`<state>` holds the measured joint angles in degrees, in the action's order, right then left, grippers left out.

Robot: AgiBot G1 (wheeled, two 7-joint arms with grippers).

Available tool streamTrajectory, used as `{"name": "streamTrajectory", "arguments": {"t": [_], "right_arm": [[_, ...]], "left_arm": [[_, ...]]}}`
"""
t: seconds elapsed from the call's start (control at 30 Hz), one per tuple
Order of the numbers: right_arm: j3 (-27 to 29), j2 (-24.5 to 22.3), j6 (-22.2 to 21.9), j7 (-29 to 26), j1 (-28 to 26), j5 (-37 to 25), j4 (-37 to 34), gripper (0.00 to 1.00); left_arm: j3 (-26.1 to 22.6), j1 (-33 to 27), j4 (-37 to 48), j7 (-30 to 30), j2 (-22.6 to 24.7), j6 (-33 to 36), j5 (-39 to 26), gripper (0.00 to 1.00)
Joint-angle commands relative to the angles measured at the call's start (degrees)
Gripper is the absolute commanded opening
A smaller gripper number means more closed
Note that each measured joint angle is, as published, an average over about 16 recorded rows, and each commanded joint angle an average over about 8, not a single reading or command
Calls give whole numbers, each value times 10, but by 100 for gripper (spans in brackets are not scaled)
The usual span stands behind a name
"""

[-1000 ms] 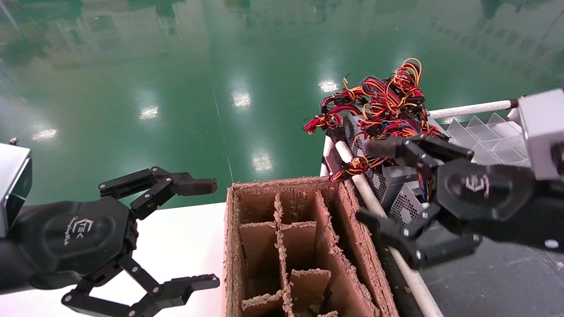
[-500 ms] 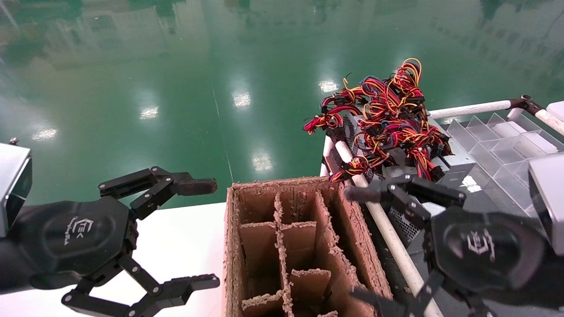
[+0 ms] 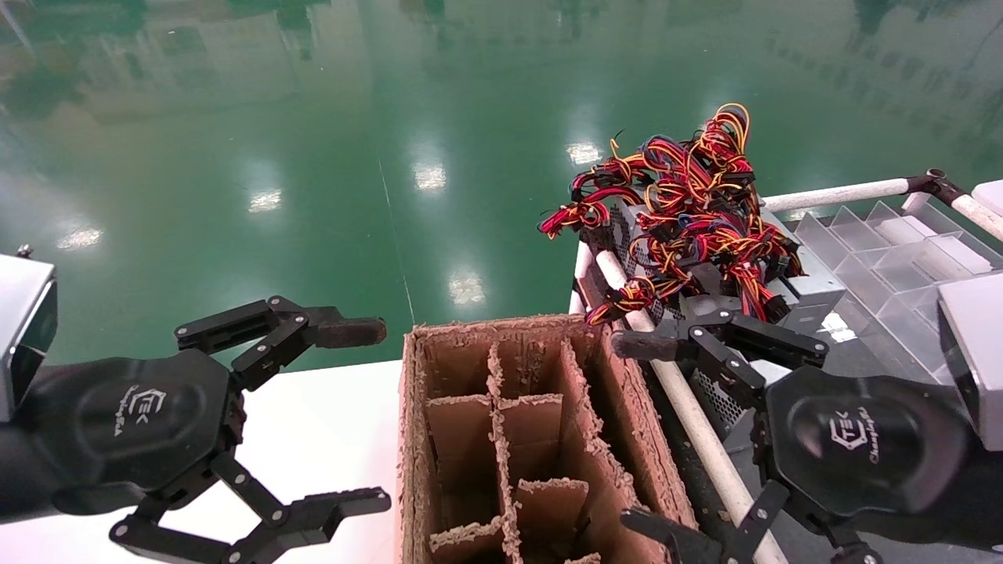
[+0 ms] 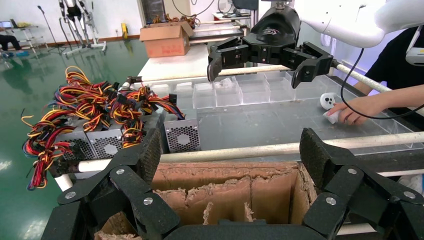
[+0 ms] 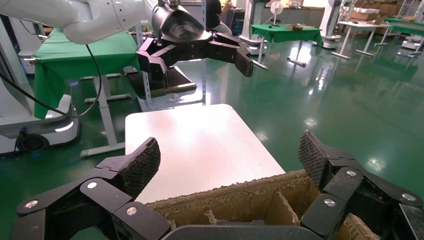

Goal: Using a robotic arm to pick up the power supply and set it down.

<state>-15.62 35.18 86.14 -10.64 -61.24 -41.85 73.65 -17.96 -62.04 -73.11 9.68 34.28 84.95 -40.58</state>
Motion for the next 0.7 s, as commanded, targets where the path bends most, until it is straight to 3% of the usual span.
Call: {"name": "streamTrajectory", "arguments": {"t": [0.03, 0.7], "right_arm": [[-1, 0, -1, 0, -1, 0, 0, 100], [-5, -2, -5, -1, -4, 0, -1, 100]], "left_arm": [[0, 0, 0, 0, 0, 0, 0, 100], [0, 0, 0, 0, 0, 0, 0, 100]]}}
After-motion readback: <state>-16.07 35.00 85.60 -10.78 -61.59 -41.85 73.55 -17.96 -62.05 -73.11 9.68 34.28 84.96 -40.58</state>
